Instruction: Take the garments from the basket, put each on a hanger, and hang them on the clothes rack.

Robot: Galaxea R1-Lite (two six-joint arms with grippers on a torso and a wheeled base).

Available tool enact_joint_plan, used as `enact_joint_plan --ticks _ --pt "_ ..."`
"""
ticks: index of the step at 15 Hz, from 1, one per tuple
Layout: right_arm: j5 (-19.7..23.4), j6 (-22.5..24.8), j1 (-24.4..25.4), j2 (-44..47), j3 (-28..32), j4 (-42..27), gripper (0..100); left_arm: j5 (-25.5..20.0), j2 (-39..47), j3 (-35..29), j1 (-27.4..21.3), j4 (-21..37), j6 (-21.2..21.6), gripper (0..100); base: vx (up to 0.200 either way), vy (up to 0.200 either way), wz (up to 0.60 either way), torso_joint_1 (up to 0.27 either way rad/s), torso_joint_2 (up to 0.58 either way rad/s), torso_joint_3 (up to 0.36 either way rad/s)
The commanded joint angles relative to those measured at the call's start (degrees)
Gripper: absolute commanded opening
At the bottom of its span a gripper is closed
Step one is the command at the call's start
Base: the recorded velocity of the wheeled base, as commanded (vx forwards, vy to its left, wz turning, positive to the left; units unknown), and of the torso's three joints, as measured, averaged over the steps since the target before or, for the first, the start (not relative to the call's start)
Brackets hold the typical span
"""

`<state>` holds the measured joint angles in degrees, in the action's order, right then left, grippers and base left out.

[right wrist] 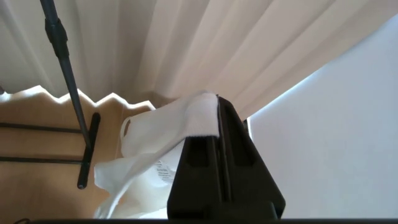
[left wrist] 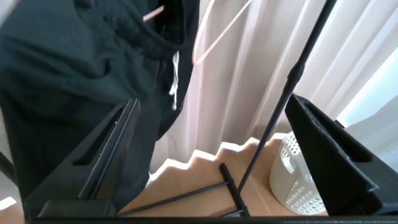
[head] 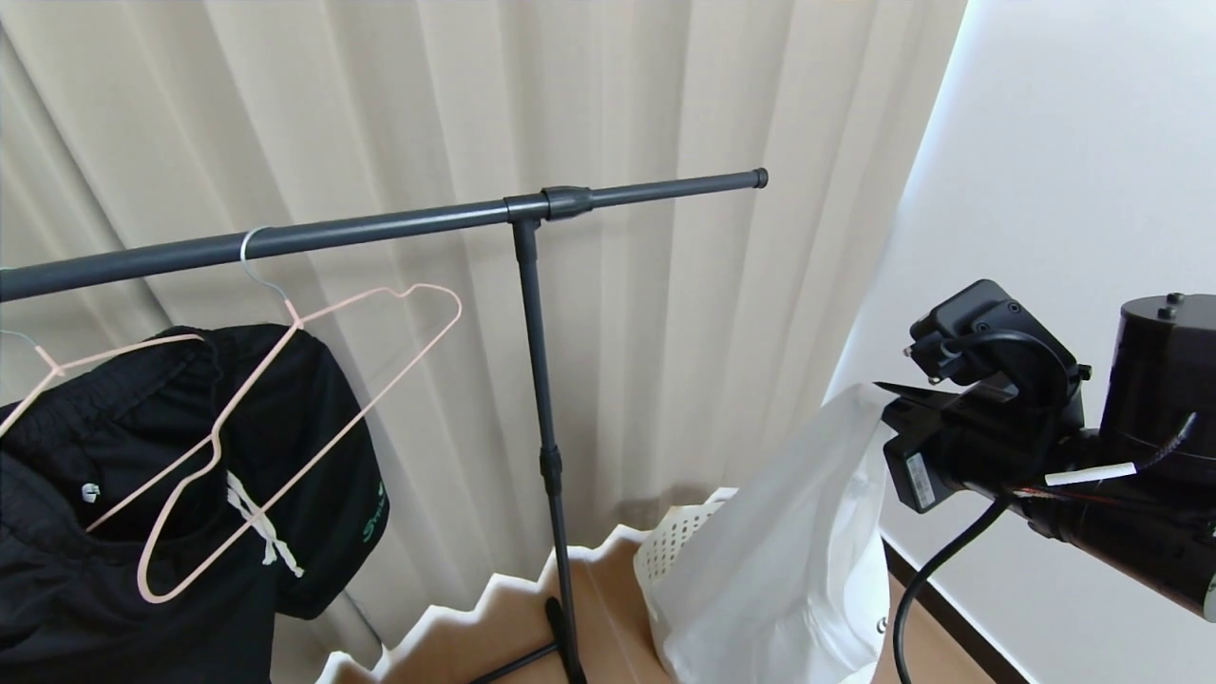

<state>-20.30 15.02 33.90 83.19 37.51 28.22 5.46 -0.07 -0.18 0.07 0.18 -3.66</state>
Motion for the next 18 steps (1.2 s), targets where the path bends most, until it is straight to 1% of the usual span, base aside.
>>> enact_joint_plan --ticks 1,18 --pt "0.0 0.0 0.0 0.3 0.0 0.0 0 0.1 0.1 0.0 0.0 0.0 0.0 100 0.0 0.0 0.0 0.212 -0.51 -0.251" --pt "-0.1 0.1 0.0 -0.1 -0.2 0.0 0 0.2 0.1 0.0 0.0 0.0 0.1 100 0.0 0.0 0.0 0.167 -0.37 -0.207"
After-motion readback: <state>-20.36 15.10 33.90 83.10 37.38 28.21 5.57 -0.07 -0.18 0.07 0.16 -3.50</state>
